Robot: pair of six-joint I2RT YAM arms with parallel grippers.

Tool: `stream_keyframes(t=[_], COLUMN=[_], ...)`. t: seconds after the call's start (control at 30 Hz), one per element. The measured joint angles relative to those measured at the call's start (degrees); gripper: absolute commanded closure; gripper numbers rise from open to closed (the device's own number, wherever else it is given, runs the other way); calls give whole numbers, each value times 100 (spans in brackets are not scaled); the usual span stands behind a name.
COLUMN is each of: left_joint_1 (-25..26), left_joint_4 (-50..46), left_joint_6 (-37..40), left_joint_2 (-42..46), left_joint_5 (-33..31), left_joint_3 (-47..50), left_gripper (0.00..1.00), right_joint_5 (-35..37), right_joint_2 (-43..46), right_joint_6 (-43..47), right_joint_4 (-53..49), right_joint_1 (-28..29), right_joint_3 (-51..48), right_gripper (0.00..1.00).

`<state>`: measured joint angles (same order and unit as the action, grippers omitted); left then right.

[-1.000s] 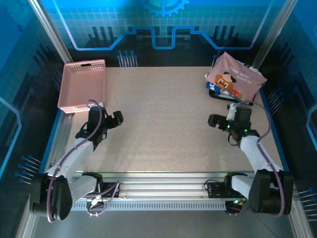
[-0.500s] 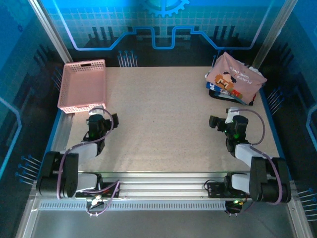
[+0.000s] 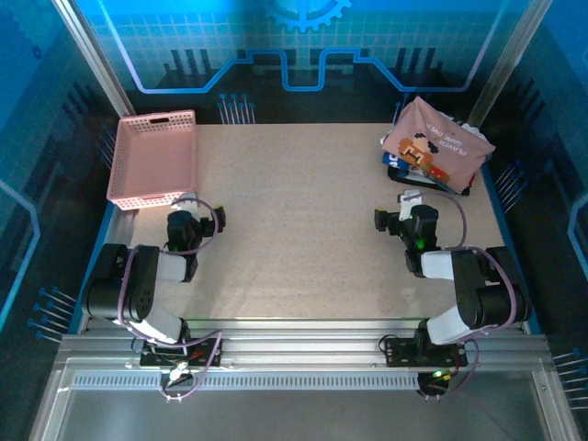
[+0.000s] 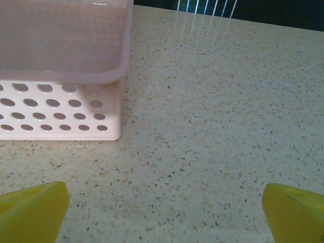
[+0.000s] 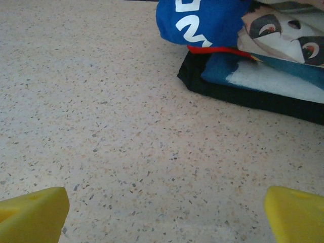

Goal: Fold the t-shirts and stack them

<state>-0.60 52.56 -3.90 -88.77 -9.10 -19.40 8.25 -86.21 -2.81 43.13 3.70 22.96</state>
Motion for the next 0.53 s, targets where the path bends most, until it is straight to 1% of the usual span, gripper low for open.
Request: stream_keyframes(t=[0.17,0.53], left_joint_1=[0,2], left_joint_4=[35,35], left_joint_6=[0,2], left_joint_2=[0,0], left_joint_5=[0,-2], left_joint_3=[0,-2], left_gripper=[1,1], right_joint_5=[-7,-468], right_joint_2=[0,0], right_joint_6=[81,203], right_joint_4=[-17,-70], right_joint_1=[0,-39], right_joint_3=[42,122], right_gripper=[0,0])
